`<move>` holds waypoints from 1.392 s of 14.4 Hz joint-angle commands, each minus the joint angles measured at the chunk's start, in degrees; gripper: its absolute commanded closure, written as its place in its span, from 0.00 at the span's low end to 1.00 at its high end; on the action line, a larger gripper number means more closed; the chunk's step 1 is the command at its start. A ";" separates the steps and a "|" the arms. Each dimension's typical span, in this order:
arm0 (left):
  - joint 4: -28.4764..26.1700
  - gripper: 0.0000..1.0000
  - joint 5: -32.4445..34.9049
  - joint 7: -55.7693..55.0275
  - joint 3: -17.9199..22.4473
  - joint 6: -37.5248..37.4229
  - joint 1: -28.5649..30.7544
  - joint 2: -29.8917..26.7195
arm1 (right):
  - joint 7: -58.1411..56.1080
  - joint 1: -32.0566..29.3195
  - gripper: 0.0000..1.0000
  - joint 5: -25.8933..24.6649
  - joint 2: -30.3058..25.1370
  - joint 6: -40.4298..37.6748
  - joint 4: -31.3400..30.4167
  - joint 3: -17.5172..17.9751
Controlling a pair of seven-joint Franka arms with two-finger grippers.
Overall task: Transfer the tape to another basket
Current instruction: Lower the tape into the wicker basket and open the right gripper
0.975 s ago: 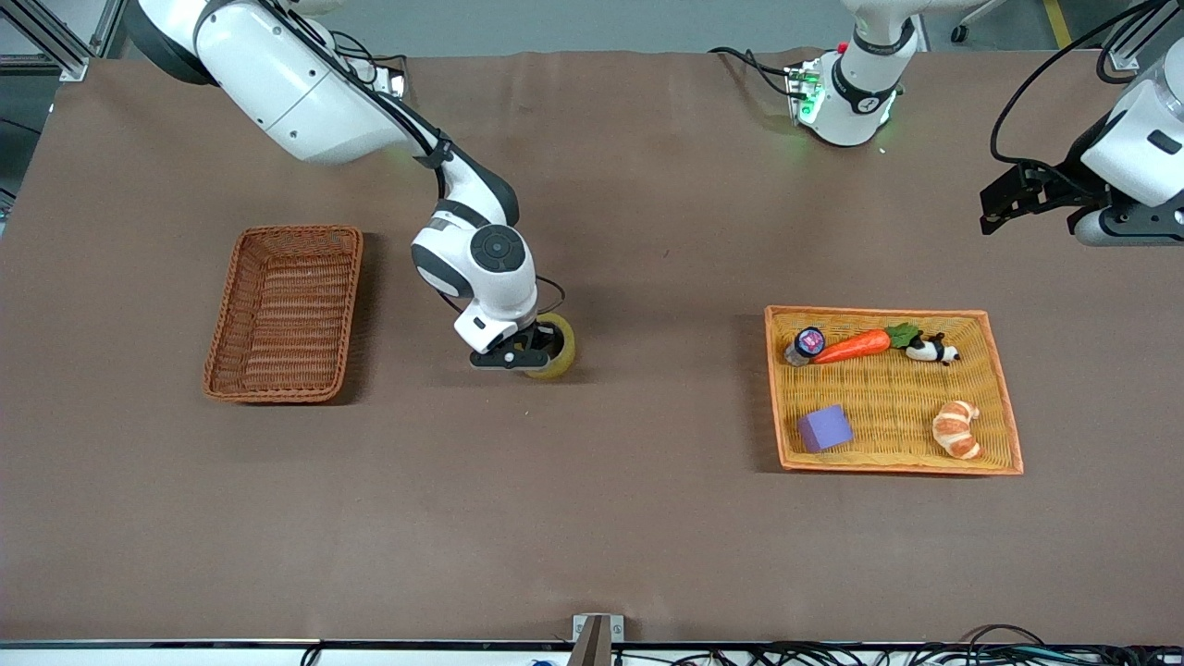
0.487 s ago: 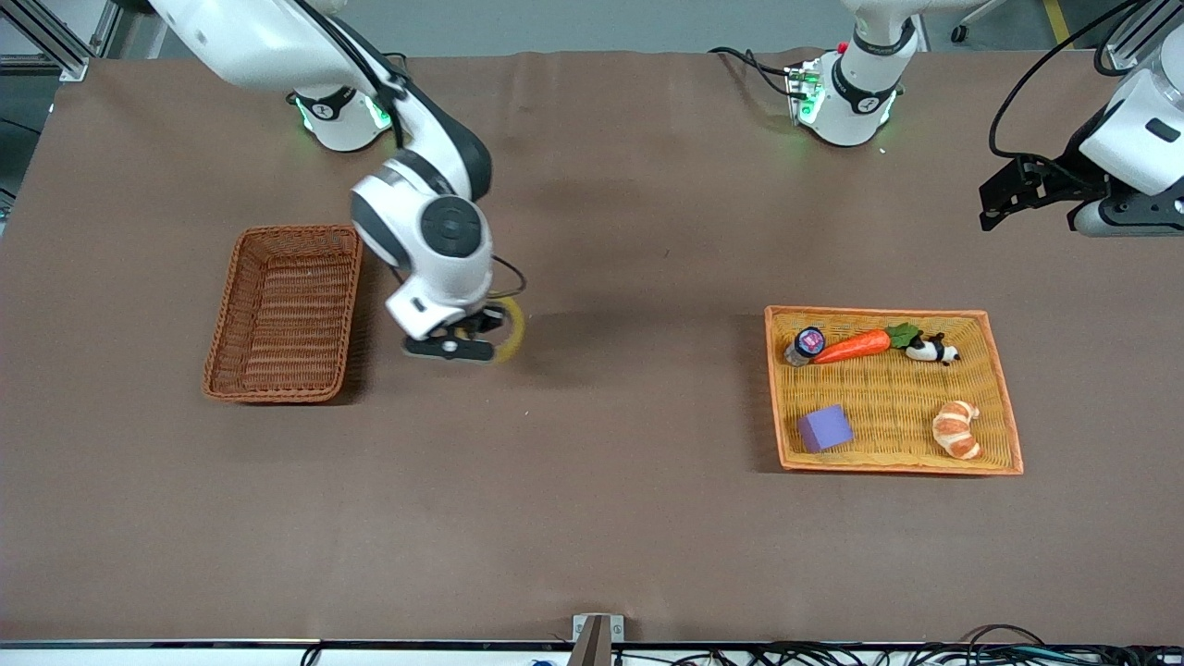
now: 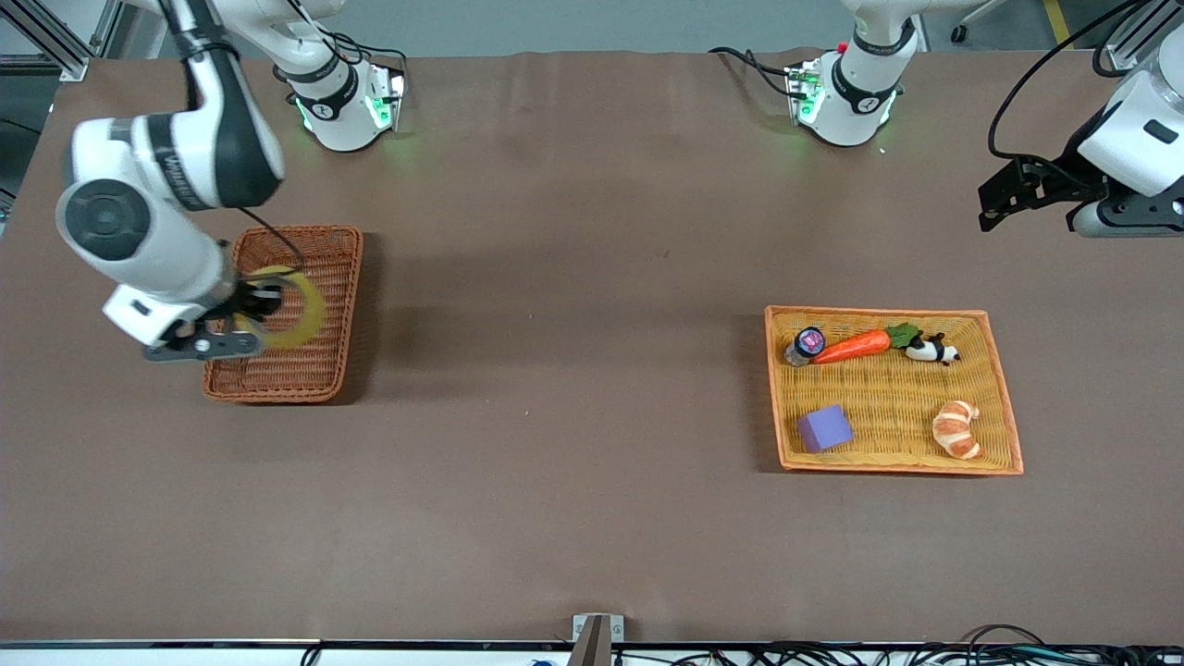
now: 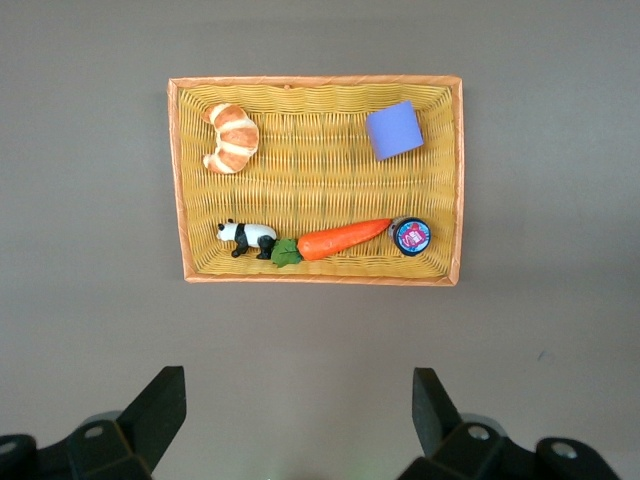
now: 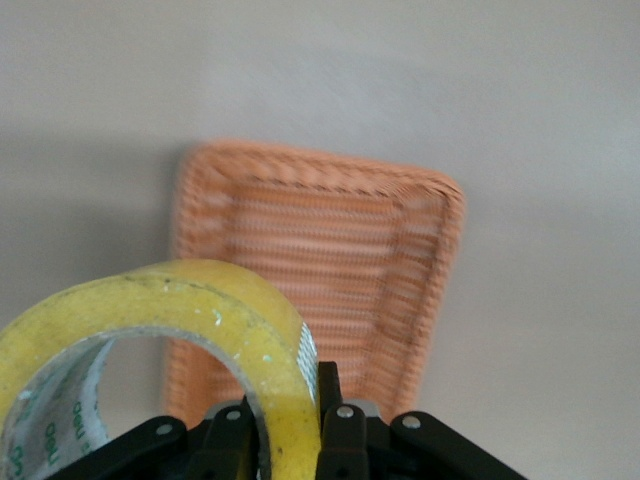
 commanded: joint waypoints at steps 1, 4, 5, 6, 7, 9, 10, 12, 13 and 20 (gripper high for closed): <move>-1.10 0.00 -1.01 1.29 -0.37 0.77 0.57 -1.23 | -9.53 0.52 1.00 1.22 -6.87 12.54 -15.54 -7.54; -1.01 0.00 -1.01 1.29 -0.37 0.68 0.57 -1.14 | -11.32 0.34 1.00 1.22 -6.27 30.65 -27.16 -11.17; -0.84 0.00 -1.01 1.29 -0.37 0.68 0.57 -1.05 | -11.32 0.17 1.00 1.22 -5.23 37.06 -30.33 -11.70; -0.83 0.00 -1.01 1.29 -0.37 0.68 0.48 -1.05 | -11.32 0.17 1.00 1.22 -3.91 41.39 -32.27 -12.22; -0.83 0.00 -1.10 1.29 -0.37 0.68 0.57 -1.05 | -11.23 0.17 1.00 1.22 -2.42 44.83 -33.34 -12.32; -0.83 0.00 -1.10 1.38 -0.37 0.68 0.57 -1.05 | -11.14 -0.09 0.99 1.22 1.36 50.02 -33.52 -12.32; -0.83 0.00 -1.10 1.38 -0.37 0.68 0.57 -1.05 | -11.14 -0.10 0.98 1.22 3.29 52.83 -33.70 -12.32; -0.83 0.00 -1.01 1.38 -0.37 0.68 0.74 -1.05 | -10.97 -0.10 0.95 1.22 4.89 55.66 -34.75 -12.32; -0.83 0.00 -1.10 1.38 -0.37 0.68 0.75 -1.05 | -10.88 -0.10 0.88 1.22 5.41 55.85 -34.84 -12.23; -0.92 0.00 -1.10 1.29 -0.37 0.68 0.83 -1.05 | -9.05 0.08 0.00 1.92 -2.03 40.27 -26.53 -11.79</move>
